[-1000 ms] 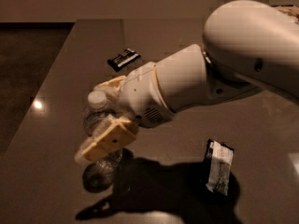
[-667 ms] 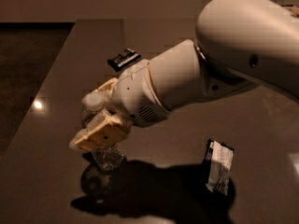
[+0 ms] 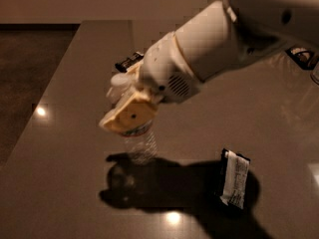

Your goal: Knock water bottle over

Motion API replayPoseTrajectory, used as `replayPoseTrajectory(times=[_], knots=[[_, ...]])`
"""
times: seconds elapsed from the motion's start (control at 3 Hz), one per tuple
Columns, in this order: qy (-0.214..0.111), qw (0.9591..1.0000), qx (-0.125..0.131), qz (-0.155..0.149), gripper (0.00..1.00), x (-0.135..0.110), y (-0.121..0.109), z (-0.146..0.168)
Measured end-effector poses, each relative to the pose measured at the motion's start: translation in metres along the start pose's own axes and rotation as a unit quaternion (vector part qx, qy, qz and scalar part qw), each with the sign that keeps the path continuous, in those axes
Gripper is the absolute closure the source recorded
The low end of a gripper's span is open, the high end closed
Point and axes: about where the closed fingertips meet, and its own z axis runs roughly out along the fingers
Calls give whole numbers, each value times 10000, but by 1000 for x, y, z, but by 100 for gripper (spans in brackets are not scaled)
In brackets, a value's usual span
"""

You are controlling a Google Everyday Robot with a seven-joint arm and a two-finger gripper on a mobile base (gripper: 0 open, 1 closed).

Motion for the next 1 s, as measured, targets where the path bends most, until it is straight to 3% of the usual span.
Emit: replayPoseTrajectory(times=[0.33, 0.67, 1.0], knots=[[707, 9972, 230, 57, 100, 10, -42, -38], [1818, 9809, 663, -215, 100, 47, -94, -74], [2537, 9627, 783, -525, 100, 82, -115, -82]])
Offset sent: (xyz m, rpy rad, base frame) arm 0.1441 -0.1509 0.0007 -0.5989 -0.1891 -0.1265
